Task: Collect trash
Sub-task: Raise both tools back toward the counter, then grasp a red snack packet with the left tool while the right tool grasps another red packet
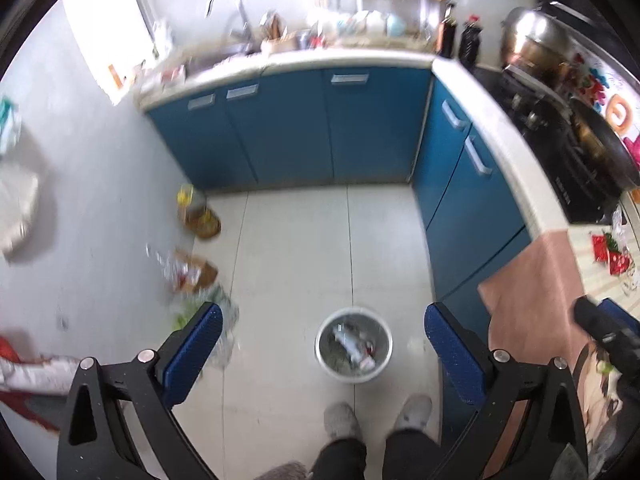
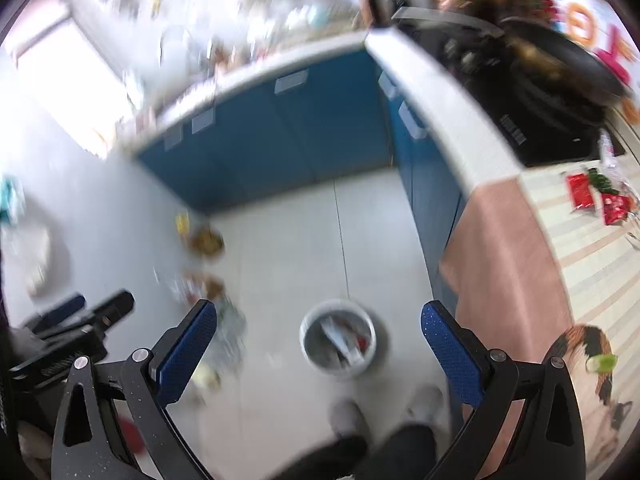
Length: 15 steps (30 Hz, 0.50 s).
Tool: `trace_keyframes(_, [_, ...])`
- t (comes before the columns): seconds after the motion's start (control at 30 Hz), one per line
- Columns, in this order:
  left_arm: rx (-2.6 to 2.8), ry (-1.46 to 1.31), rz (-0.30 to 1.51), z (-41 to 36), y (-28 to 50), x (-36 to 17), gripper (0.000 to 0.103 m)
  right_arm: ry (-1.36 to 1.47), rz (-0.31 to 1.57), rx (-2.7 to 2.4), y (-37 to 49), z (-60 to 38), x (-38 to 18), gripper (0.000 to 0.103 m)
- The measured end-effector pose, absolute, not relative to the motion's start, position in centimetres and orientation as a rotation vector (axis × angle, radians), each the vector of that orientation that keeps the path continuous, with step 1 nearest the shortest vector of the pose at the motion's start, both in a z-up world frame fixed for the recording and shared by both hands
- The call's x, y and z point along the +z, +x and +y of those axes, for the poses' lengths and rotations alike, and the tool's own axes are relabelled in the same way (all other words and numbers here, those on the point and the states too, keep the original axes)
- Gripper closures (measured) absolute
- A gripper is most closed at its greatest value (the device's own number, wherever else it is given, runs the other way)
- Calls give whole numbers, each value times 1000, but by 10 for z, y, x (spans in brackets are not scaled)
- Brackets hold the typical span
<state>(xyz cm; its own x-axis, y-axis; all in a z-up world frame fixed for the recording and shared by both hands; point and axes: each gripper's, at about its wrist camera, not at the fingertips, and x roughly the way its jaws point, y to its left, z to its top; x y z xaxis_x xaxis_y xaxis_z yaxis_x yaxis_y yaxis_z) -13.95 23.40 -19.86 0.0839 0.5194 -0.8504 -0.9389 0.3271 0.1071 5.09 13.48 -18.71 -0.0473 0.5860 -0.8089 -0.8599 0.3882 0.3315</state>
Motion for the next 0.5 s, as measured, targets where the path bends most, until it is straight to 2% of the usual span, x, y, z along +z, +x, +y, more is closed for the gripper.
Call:
trace_keyframes(0.17, [1125,-502,922,241,-63,-179,0,-213,1033,1134,128,106,-162,0])
trace_keyframes(0.3, [1020,-480,990,243,31,-188,0,-144,1114,917,220,67,-173,2])
trace_keyframes(0.33, [983,-473,1016,239,57,-194,0,-109,1143,874,245,58,-182,5])
trace_keyframes(0.4, [920,-463,1057,233,109,-204,0,-51,1191,761,297,41,-204,33])
trace_keyframes(0.43, [891,-454,1071,230,133,-210,0,-35,1207,722,318,33,-213,38])
trace_keyframes(0.5, [846,-429,1114,221,182,-222,0,34,1254,626,372,20,-240,40])
